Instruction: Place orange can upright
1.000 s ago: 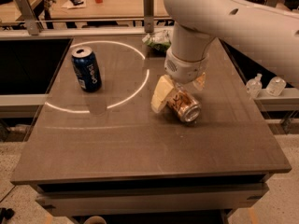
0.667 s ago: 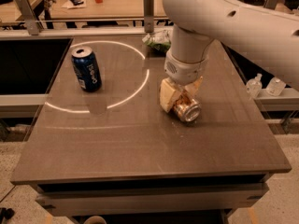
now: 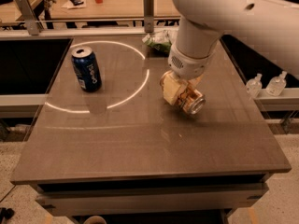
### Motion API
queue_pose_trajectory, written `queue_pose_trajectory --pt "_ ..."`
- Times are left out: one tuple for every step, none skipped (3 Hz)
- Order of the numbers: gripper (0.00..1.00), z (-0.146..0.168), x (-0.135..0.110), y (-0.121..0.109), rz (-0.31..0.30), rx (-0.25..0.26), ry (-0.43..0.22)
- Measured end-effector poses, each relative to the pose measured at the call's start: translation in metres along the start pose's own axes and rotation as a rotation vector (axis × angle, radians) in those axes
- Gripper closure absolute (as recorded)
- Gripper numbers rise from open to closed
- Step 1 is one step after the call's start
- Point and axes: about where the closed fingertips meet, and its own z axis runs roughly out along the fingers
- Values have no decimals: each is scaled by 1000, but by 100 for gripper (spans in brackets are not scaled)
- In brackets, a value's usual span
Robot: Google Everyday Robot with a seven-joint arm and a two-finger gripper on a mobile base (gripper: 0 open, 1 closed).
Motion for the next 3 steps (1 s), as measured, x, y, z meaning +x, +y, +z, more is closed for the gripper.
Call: queue_pose_trajectory --pt "100 -49 -11 8 -106 -19 -206" --pt "100 -88 -18 6 -158 -71 -441" --pt "100 -115 -27 -2 -185 -154 -661"
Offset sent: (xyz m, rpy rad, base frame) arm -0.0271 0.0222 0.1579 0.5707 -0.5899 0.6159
